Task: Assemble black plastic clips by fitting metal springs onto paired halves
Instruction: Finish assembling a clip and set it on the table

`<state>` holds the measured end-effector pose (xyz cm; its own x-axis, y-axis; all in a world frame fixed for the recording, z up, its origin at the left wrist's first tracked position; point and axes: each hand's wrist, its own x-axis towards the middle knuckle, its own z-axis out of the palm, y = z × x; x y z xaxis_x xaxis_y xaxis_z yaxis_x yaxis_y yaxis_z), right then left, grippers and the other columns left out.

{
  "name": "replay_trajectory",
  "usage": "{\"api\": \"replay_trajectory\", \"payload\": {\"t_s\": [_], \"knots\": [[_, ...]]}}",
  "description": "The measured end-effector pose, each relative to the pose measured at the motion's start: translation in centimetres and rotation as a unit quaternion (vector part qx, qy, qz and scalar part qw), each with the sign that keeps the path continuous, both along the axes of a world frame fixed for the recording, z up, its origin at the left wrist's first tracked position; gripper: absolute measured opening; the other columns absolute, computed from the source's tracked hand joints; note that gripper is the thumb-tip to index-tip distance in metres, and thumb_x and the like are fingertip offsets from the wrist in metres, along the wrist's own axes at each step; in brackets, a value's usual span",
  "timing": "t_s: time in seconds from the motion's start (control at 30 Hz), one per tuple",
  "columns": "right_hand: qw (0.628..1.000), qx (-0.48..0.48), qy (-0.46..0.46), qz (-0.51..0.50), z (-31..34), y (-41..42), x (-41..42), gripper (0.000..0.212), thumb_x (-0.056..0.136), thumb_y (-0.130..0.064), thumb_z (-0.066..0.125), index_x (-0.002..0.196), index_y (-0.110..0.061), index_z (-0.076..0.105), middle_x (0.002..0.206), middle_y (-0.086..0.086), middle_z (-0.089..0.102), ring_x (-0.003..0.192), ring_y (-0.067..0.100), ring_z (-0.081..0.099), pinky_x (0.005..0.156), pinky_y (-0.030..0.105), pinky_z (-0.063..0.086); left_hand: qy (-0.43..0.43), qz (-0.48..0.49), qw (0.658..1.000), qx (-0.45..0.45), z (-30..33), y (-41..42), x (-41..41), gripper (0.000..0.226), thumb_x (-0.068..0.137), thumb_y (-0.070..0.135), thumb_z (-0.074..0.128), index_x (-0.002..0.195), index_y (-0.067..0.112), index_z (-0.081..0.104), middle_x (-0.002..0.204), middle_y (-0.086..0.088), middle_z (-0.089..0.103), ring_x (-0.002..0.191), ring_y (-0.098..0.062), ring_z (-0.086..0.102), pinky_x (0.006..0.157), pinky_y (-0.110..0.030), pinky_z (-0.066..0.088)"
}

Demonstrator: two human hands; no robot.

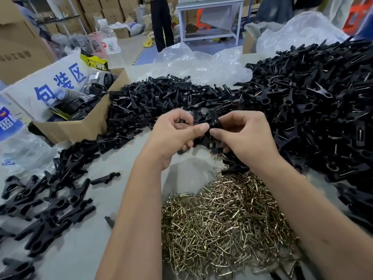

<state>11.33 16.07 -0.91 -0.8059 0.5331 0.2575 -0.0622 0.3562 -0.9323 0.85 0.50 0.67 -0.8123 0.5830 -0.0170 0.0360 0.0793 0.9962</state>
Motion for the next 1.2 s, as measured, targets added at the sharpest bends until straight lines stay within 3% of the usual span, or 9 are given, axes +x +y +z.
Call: {"api": "replay_trajectory", "payload": {"t_s": [0.1,0.3,0.47,0.63,0.83,0.97,1.07,1.13,1.2], "knots": [[0.999,-0.040,0.009,0.019,0.0,-0.1,0.3,0.025,0.081,-0.009,0.088,0.094,-0.022,0.071,0.068,0.002,0.073,0.048,0.022,0.069,0.044,0.028,0.052,-0.002,0.002,1.000,0.006,-0.1,0.2,-0.1,0.038,0.081,0.015,0.087,0.114,0.025,0.070,0.068,-0.003,0.067,0.046,-0.008,0.051,0.042,-0.019,0.040],[0.997,-0.071,0.012,0.032,-0.5,-0.1,0.3,0.024,0.086,-0.004,0.078,0.090,-0.024,0.065,0.078,0.004,0.073,0.047,0.023,0.066,0.041,0.027,0.048,-0.038,-0.006,0.999,0.005,-0.4,0.4,0.0,0.030,0.088,0.011,0.080,0.116,0.023,0.077,0.070,0.001,0.066,0.051,-0.007,0.053,0.049,-0.017,0.044],[0.995,-0.082,0.002,0.057,-0.5,0.0,0.5,0.038,0.084,0.003,0.070,0.106,-0.027,0.063,0.086,0.005,0.078,0.045,0.020,0.062,0.038,0.023,0.044,-0.096,-0.043,0.994,0.031,-0.3,0.1,-0.3,0.028,0.095,0.005,0.071,0.121,0.016,0.072,0.091,-0.007,0.078,0.062,-0.007,0.061,0.054,-0.014,0.050],[0.991,-0.122,-0.009,0.062,-0.1,-0.3,0.5,0.036,0.088,0.005,0.072,0.107,-0.025,0.074,0.082,0.007,0.073,0.048,0.017,0.060,0.041,0.022,0.044,-0.047,-0.028,0.999,-0.003,-0.6,0.4,-0.2,0.026,0.083,0.015,0.085,0.107,0.017,0.074,0.064,0.000,0.066,0.049,-0.009,0.055,0.047,-0.018,0.042],[0.989,0.148,-0.025,-0.008,-0.2,-1.0,0.6,0.016,0.086,-0.003,0.068,0.083,-0.017,0.077,0.067,0.001,0.070,0.060,0.019,0.069,0.058,0.038,0.057,-0.038,-0.046,0.998,0.015,-0.7,1.0,0.4,0.033,0.073,0.004,0.087,0.100,0.009,0.067,0.075,-0.014,0.059,0.062,-0.022,0.070,0.058,-0.025,0.059],[0.981,0.190,-0.020,-0.019,-0.3,-1.3,0.6,0.024,0.081,0.001,0.074,0.096,-0.017,0.074,0.074,-0.010,0.068,0.062,0.000,0.060,0.060,0.012,0.047,0.016,-0.053,0.998,0.003,-0.7,1.3,0.7,0.037,0.071,0.004,0.091,0.098,0.008,0.066,0.069,-0.005,0.069,0.055,-0.019,0.067,0.050,-0.025,0.051],[0.978,0.207,-0.008,-0.003,-0.2,-1.1,0.7,0.022,0.081,0.001,0.074,0.092,-0.016,0.066,0.077,-0.007,0.068,0.061,0.002,0.059,0.058,0.012,0.045,0.045,-0.040,0.998,0.001,-0.6,1.2,0.7,0.040,0.069,0.011,0.093,0.097,0.008,0.065,0.065,-0.010,0.070,0.049,-0.017,0.063,0.043,-0.026,0.045],[0.987,0.156,0.000,0.037,-0.2,-0.8,0.6,0.018,0.086,0.001,0.070,0.096,-0.014,0.069,0.080,-0.004,0.072,0.062,0.004,0.067,0.061,0.014,0.052,0.059,-0.010,0.998,0.005,-0.7,0.9,0.4,0.034,0.069,0.009,0.094,0.091,0.009,0.068,0.062,-0.012,0.068,0.046,-0.015,0.061,0.040,-0.022,0.042],[0.995,0.038,0.005,0.091,-0.1,-0.7,0.6,0.017,0.093,0.004,0.066,0.104,-0.009,0.070,0.083,0.005,0.074,0.067,0.016,0.075,0.062,0.028,0.063,0.079,0.018,0.997,0.004,-0.9,0.7,0.2,0.026,0.070,0.009,0.094,0.085,0.006,0.072,0.061,-0.013,0.067,0.046,-0.013,0.060,0.041,-0.020,0.042]]}}
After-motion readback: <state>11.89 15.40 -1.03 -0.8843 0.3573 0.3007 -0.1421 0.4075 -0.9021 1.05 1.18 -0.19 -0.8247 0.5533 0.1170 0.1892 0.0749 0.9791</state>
